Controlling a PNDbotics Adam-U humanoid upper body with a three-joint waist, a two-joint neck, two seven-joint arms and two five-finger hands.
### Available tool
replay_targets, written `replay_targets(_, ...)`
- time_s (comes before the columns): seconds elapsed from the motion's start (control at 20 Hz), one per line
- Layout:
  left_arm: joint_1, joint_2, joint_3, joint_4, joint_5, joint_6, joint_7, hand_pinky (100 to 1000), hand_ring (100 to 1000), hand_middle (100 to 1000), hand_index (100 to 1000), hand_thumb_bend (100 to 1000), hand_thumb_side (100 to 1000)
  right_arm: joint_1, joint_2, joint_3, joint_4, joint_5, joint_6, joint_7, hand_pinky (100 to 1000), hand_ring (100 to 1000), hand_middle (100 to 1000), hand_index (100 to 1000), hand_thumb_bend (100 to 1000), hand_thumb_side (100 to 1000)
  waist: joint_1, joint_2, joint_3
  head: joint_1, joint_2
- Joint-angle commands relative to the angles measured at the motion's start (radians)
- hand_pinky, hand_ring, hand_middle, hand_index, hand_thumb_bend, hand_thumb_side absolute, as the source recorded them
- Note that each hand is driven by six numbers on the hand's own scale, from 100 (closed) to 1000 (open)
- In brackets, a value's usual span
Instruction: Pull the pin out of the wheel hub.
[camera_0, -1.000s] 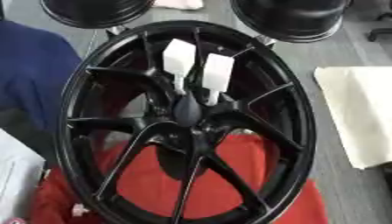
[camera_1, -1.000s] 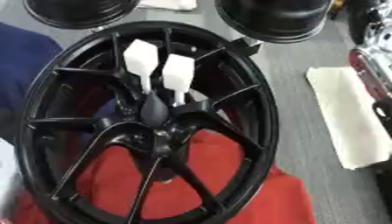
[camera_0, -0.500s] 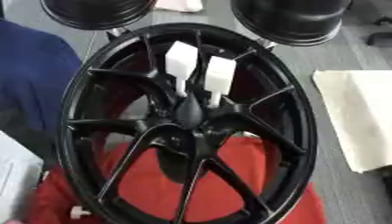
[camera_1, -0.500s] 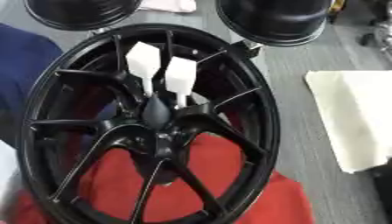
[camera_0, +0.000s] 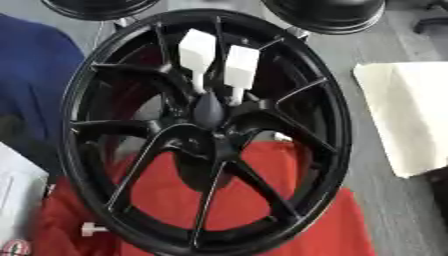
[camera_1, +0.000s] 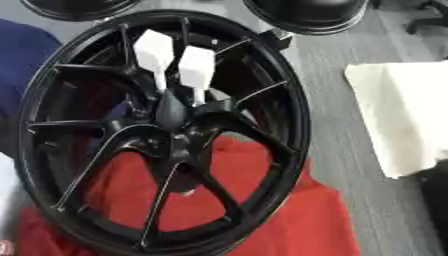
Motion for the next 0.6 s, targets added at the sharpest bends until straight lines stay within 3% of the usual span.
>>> replay_targets(0.05,0.002,0.017,0.018,-0.022,-0.010,-0.001,0.007,811,778,738,750,204,726,-0.055,-0.042,0.030,0.003,0.021,-0.041,0.144,836,814,752,786,100,433,0.001,-0.033,0.001,-0.007,-0.004)
replay_targets(0.3,0.008,0.016,0.016,-0.019,-0.011,0.001,0.004,811,778,738,749,202,729,-0.151,-0.015,0.090,0.051,0.041,-0.084,0.400,847,821,761,799,100,485,-0.007,-0.034,0.010,-0.013,-0.021)
replay_targets(0.6,0.011,0.020,0.014,-0.018,-0.012,0.002,0.001,812,778,739,749,200,731,-0.243,0.043,0.171,0.103,0.090,-0.108,0.450,851,831,770,805,100,491,-0.016,-0.037,0.030,-0.021,-0.022)
